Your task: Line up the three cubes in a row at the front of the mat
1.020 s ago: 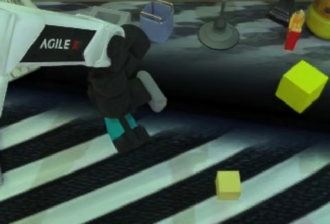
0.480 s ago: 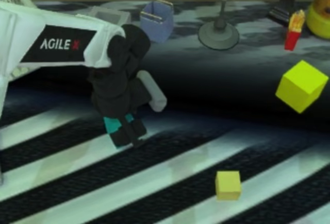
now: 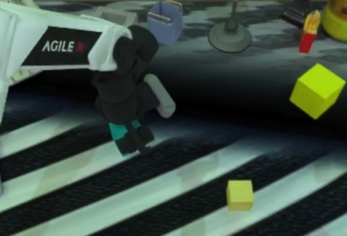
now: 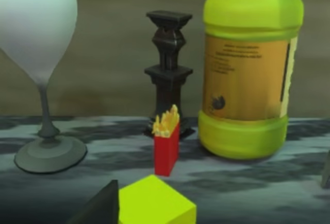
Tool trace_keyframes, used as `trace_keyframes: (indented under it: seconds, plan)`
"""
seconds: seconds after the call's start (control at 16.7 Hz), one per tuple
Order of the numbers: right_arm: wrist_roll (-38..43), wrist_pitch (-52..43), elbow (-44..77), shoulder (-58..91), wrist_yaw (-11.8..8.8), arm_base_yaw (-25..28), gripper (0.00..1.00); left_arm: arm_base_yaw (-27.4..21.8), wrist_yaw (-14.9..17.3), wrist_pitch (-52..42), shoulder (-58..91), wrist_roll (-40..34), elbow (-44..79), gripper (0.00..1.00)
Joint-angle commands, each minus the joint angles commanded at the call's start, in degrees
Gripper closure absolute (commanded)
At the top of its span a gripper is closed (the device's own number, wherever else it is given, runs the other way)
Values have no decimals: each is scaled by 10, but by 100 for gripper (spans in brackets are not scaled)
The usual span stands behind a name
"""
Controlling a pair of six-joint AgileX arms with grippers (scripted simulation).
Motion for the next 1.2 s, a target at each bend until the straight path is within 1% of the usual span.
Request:
trace_keyframes:
  seconds: [0.12, 0.42, 0.78, 0.96, 1.2]
  plan:
    - [0, 0, 0, 0, 0, 0, 0, 0, 0, -21, -8, 2, 15, 100]
    - [0, 0, 0, 0, 0, 0, 0, 10, 0, -123, -49, -2, 70, 100]
    - [0, 0, 0, 0, 0, 0, 0, 7, -1, -134, -55, -1, 77, 100]
    - [0, 0, 0, 0, 0, 0, 0, -30, -1, -139, -59, 6, 79, 100]
    - [0, 0, 0, 0, 0, 0, 0, -119, -1, -152, -70, 17, 81, 100]
